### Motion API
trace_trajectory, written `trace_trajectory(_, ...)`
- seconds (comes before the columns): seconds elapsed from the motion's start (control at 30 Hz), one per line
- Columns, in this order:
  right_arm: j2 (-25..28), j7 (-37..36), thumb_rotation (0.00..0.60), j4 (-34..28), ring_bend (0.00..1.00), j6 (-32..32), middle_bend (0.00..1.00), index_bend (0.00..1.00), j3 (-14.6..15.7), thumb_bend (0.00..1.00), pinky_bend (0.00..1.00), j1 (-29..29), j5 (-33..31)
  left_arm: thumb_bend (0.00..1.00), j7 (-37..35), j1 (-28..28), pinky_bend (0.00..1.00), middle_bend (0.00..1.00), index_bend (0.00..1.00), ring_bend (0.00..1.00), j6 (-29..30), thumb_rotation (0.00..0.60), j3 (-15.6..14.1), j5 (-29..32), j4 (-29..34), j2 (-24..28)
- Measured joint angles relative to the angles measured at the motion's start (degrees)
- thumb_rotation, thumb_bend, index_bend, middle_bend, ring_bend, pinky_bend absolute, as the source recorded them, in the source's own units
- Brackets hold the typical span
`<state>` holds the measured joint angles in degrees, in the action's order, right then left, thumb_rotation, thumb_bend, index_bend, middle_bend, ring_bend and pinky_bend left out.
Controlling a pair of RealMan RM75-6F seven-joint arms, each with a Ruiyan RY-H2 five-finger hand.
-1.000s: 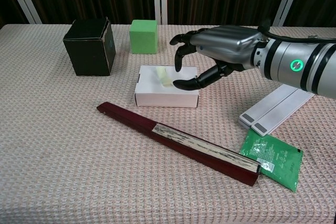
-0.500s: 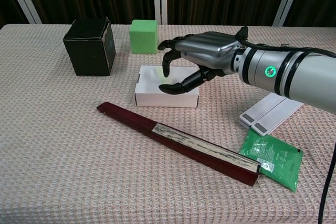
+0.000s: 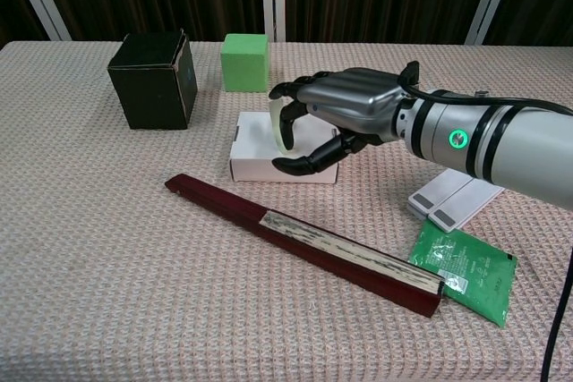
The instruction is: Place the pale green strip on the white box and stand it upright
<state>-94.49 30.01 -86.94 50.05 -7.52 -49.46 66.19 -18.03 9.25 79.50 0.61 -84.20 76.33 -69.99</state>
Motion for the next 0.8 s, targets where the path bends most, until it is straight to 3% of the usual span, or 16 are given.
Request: trace_trajectory(0.8,-0.34,-1.18,0.191,0.24,0.00,1.54,0.00,0.40,0.62,0.33,0.00,0.08,1.25,0.00,2.26,-0.51,0.16,0.14,0.19,0.04,-0.35,0.277,0.03,-0.70,1.96,0.57)
